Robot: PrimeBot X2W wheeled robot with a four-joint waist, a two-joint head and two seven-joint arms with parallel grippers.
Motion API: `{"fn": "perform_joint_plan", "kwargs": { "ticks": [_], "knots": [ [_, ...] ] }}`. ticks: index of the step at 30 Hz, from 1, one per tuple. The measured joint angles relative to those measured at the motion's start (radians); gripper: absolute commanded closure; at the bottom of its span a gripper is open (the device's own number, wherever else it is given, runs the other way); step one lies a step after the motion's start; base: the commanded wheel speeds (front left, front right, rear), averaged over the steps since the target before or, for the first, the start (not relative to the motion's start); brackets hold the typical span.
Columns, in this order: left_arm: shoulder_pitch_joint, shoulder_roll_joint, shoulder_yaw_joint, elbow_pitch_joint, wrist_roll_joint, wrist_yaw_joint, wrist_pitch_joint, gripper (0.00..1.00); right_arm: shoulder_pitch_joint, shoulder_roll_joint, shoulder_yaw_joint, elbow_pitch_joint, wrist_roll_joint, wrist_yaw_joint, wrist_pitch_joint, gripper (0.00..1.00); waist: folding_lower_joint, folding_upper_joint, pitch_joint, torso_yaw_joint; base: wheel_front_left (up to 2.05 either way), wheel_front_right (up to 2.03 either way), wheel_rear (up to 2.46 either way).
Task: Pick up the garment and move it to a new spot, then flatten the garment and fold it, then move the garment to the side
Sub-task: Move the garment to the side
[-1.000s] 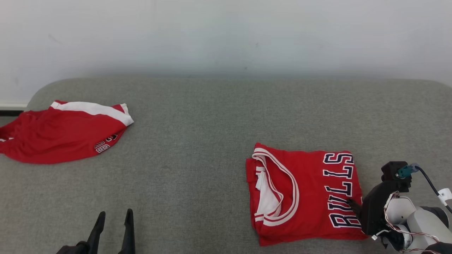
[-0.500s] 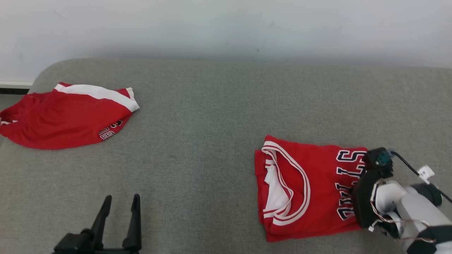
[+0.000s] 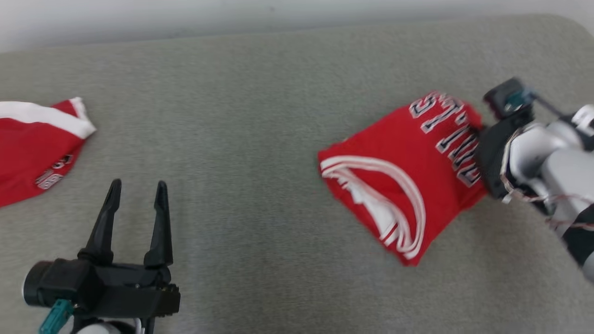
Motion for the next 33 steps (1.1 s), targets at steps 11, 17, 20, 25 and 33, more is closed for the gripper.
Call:
{"fn": "perform_joint_plan", "kwargs": {
  "ticks": [11,17,20,25,33],
  "knots": [
    [-0.107,0.111,-0.078,-0.089,0.04,0.0,0.0,0.0,-0.179,-0.071,-0.114,0.181,-0.063,0.0,-0.221,1.0,0.0,0.0,0.169,-0.159,0.0,0.0,0.0],
    [-0.147,0.158,-0.122,-0.121,0.042,0.0,0.0,0.0,-0.229,-0.123,-0.18,0.262,-0.166,0.0,-0.348,1.0,0.0,0.0,0.263,-0.22,0.0,0.0,0.0],
    [-0.162,0.178,-0.132,-0.133,0.042,0.0,0.0,0.0,-0.248,-0.141,-0.19,0.289,-0.217,0.0,-0.397,1.0,0.0,-0.0001,0.304,-0.242,0.0,0.0,0.0],
    [-0.182,0.207,-0.144,-0.136,0.032,0.0,0.0,0.0,-0.288,-0.156,-0.197,0.318,-0.326,0.0,-0.458,1.0,0.0,-0.0001,0.356,-0.269,0.0,0.0,0.0],
    [-0.193,0.198,-0.151,-0.142,0.023,0.007,0.0,0.0,-0.307,-0.15,-0.245,0.355,-0.457,0.0,-0.548,0.0,-0.0002,-0.0003,0.371,-0.271,0.0,0.0,0.0]
  ]
}}
